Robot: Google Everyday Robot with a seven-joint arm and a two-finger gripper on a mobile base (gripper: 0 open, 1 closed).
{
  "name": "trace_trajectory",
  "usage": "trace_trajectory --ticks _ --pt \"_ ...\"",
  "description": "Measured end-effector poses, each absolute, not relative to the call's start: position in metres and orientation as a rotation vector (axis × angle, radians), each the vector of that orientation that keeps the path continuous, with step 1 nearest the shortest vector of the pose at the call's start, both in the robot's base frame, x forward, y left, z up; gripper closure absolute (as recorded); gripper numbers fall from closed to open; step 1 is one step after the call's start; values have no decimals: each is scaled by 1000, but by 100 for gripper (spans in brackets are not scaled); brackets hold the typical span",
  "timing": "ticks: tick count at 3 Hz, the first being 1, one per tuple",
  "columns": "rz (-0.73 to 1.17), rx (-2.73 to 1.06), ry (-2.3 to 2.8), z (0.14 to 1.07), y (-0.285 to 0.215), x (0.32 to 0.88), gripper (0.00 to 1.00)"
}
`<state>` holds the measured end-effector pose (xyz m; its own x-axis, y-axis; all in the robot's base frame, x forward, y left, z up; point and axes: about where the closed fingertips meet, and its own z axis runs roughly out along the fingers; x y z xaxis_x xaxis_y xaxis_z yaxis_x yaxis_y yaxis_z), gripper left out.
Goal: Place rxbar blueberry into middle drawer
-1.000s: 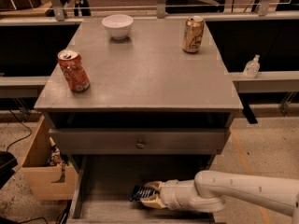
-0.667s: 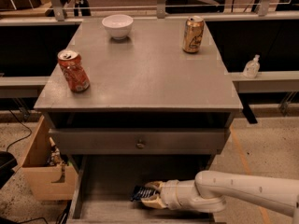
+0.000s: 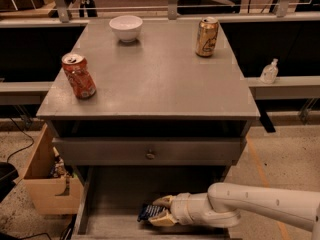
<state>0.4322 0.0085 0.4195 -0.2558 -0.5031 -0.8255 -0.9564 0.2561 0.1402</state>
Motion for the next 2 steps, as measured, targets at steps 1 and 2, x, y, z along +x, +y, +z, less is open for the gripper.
trace_trajectory --ticks 1,2 --pt "880 -1327 1869 419 10 432 6" --pt "882 -1328 1868 419 11 431 0"
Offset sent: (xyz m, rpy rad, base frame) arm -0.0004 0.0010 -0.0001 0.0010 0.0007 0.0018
